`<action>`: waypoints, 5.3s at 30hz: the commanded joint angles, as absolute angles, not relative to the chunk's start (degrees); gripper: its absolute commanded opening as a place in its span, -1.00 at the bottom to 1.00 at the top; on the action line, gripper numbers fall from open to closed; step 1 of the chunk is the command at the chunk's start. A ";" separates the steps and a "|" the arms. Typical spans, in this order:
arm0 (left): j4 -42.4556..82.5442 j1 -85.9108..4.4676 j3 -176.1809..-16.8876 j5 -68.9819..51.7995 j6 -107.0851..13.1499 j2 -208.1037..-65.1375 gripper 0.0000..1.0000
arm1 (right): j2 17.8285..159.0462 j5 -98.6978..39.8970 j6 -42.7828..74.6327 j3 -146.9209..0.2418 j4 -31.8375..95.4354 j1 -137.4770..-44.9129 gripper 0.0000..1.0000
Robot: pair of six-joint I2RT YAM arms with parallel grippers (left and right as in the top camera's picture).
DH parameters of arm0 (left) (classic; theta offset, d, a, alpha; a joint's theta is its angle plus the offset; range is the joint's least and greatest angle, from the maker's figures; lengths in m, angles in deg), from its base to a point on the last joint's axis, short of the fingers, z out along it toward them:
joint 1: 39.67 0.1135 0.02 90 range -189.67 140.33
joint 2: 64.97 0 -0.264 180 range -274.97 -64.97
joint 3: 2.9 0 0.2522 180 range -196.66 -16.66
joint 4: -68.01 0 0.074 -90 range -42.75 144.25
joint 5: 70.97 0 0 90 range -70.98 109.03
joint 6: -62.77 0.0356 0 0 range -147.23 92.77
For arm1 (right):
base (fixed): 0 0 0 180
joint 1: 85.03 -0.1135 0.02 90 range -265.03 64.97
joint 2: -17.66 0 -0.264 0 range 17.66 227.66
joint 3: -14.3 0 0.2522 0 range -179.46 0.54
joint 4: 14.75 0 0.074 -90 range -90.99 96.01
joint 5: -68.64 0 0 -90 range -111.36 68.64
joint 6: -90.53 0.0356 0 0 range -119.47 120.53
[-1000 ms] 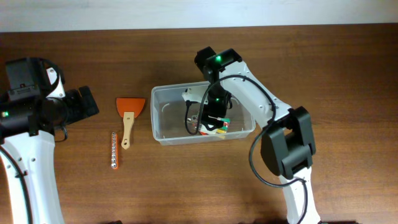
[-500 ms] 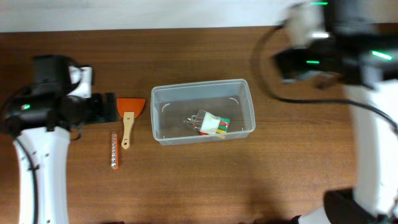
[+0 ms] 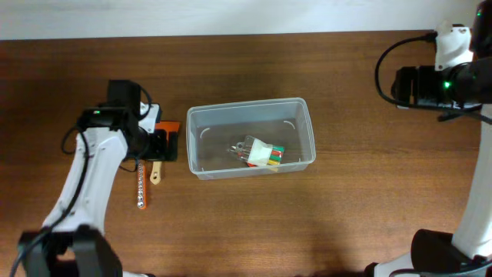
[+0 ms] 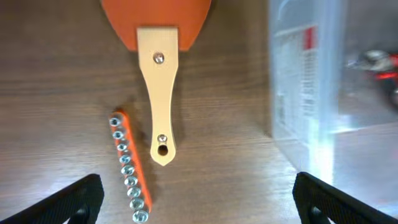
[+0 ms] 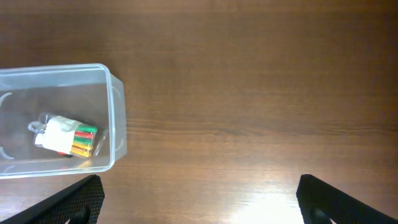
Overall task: Pack container
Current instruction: 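Lower the left gripper onto the orange scraper's wooden handle and grasp, then lift the scraper with the left gripper and lower it into the container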
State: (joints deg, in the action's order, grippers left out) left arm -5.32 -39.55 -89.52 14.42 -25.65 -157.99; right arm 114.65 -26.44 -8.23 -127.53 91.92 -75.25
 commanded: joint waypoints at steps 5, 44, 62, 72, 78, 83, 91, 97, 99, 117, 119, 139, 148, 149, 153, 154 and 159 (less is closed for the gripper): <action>-1.36 -39.62 -87.44 14.47 -26.35 -166.90 0.99 | 114.81 -27.86 -7.29 -126.46 91.13 -74.94 0.97; 3.14 -39.53 -87.40 22.71 -26.35 -179.73 0.66 | 114.81 -28.47 -7.29 -126.46 91.20 -74.94 0.97; 3.90 -39.79 -87.40 22.69 -26.37 -179.73 -0.38 | 114.81 -28.47 -7.29 -126.46 91.22 -74.94 0.97; 3.92 -39.90 -87.40 22.71 -26.37 -179.73 -0.64 | 114.81 -28.47 -7.29 -126.46 91.24 -74.94 0.97; 4.32 -39.90 -87.40 22.73 -26.37 -179.73 -0.79 | 114.81 -28.47 -7.29 -126.46 91.39 -74.94 0.97; 4.25 -39.90 -88.01 22.95 -26.37 -179.71 -0.97 | 114.81 -28.47 -7.29 -126.46 91.37 -74.94 0.97; -5.39 -39.90 -102.13 22.95 -28.95 -176.87 -0.96 | 114.81 -28.47 -7.29 -126.46 91.37 -74.94 0.97; -13.36 -42.13 -118.94 22.93 -28.09 -171.12 -0.96 | 114.81 -28.47 -7.29 -126.46 91.37 -74.94 0.97; -13.91 -44.60 -122.17 22.80 -24.33 -169.05 -0.97 | 114.81 -28.45 -7.31 -126.46 91.35 -74.92 0.97; -15.68 -66.31 -118.81 14.42 24.78 -174.14 -0.97 | 114.81 -28.25 -7.53 -126.46 91.15 -74.88 0.97; -15.66 -65.67 -117.93 15.84 24.76 -176.54 -0.96 | 114.81 -28.23 -7.53 -126.46 91.15 -74.88 0.97; -13.47 -62.48 -117.89 17.29 24.71 -188.63 -0.27 | 114.81 -28.25 -7.53 -126.46 91.11 -74.88 0.97; -15.88 -62.48 -120.12 17.35 21.19 -186.64 -0.04 | 114.81 -28.25 -7.53 -126.46 90.26 -74.88 0.97; -16.07 -62.48 -120.82 17.40 20.28 -185.81 0.01 | 114.81 -28.23 -7.55 -126.46 90.01 -74.88 0.97; -18.81 -62.37 -124.64 21.79 15.73 -181.02 0.09 | 114.81 -28.23 -7.55 -126.46 89.36 -74.88 0.97; -19.35 -62.37 -125.45 22.99 14.72 -179.67 0.10 | 114.81 -28.23 -7.53 -126.46 89.38 -74.88 0.97; -20.58 -61.10 -127.42 28.39 4.93 -170.47 0.99 | 114.81 -28.25 -7.53 -126.46 89.42 -74.88 0.97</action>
